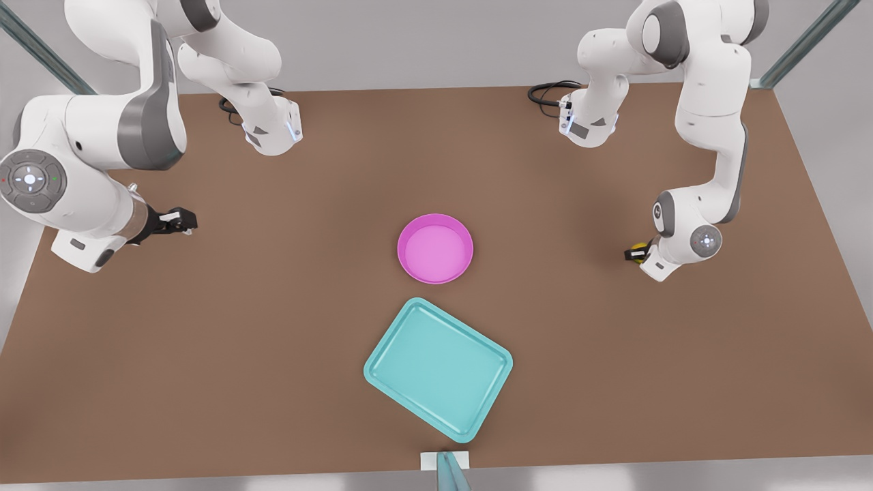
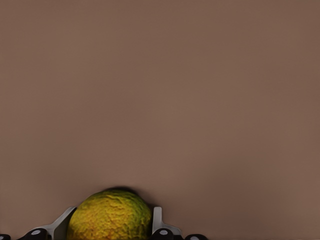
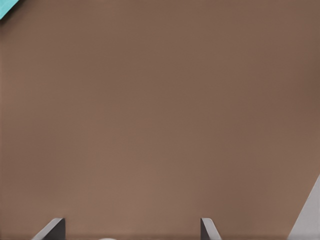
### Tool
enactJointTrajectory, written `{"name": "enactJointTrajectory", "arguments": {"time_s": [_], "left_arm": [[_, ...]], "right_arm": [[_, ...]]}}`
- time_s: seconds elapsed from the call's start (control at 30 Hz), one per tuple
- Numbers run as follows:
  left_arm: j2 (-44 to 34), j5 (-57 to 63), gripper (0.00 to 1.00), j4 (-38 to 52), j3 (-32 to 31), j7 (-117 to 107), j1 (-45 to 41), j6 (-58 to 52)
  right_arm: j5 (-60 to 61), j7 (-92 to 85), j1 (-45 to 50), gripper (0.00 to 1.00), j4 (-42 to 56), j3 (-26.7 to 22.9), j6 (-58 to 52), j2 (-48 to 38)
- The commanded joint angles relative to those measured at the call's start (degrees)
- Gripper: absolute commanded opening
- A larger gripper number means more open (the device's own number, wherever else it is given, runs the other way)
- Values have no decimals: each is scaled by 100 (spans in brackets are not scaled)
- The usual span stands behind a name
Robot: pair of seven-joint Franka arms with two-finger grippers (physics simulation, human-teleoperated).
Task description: Place the orange on the plate with the left arm and the plate on the tray with the right arm
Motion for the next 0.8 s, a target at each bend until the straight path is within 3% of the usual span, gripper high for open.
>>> {"name": "enactJointTrajectory", "arguments": {"time_s": [0.0, 0.1, 0.17, 0.23, 0.3, 0.4, 0.43, 0.6, 0.77], "left_arm": [[22, -17, 75, 5, 1, 77, 3, 9], [75, -8, 75, 14, 1, 69, -6, 26], [23, -17, 54, 14, 1, 69, -15, -35], [-39, -17, 54, 110, -34, 69, -59, -342], [-258, -17, 54, 567, -105, 25, -76, -1467], [-487, -527, 56, 1340, -1166, -860, -85, -2514], [-365, -536, 57, 1726, -1581, -1485, -426, -2514], [892, -993, 57, 3599, -1696, -4281, -2853, -2461], [2009, -1274, 57, 5120, -1713, -5846, -3856, -2435]], "right_arm": [[-5, -38, 15, 100, 8, 2, -6, -6], [-5, -38, 15, 100, 8, 2, 3, 2], [-5, -38, 15, 100, 8, 2, 3, 2], [-14, -38, 15, 100, 8, 2, 3, 2], [-14, -38, 23, 100, 8, 2, 3, 2], [-14, -47, 15, 100, 8, 2, 3, 2], [-14, -47, 15, 100, 8, 2, 3, 2], [-58, -47, 15, 100, 8, 1, 3, 2], [-58, -47, 15, 100, -1, 2, 3, 2]]}}
